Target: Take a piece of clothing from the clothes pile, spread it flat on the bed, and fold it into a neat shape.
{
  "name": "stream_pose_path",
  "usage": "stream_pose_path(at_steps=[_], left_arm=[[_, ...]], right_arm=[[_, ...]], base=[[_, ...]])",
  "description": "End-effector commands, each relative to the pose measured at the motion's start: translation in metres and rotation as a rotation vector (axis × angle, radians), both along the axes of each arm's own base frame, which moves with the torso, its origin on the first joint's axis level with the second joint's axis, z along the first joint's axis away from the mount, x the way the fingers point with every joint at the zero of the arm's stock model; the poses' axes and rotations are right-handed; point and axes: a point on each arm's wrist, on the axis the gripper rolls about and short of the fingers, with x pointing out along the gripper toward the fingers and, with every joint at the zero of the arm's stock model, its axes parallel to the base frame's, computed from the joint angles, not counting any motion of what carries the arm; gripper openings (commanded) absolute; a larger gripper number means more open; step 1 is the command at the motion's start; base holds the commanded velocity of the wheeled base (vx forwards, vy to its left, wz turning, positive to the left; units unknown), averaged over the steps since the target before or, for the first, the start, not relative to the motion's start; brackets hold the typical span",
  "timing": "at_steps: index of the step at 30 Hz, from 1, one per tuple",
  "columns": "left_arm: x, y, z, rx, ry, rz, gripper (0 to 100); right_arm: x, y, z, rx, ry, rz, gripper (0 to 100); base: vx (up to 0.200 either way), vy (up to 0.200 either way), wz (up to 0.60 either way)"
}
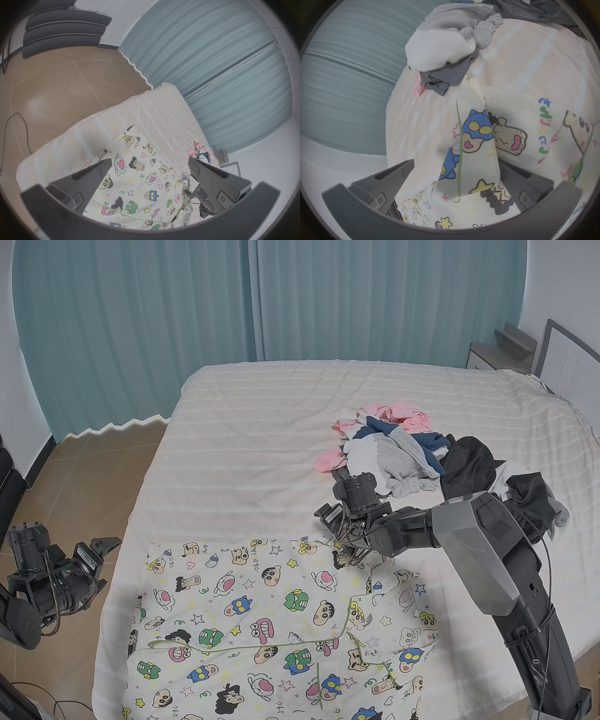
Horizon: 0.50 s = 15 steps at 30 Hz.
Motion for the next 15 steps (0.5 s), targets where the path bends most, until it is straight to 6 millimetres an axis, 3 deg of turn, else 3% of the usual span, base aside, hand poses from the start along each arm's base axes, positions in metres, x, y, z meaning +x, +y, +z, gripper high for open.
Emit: stream_pose_path(at_steps=[1, 15], left_arm=[[0.000, 0.000, -0.001, -0.001, 0.002, 0.001, 100], [-0.001, 0.000, 0.000, -0.002, 0.001, 0.002, 100]], right_arm=[[0.001, 0.000, -0.019, -0.020, 0.024, 0.013, 100], [-0.015, -0.011, -0.044, -0.120, 0.279, 0.034, 100]], base=[[0.000, 0.000, 0.00], [0.000, 0.000, 0.00]])
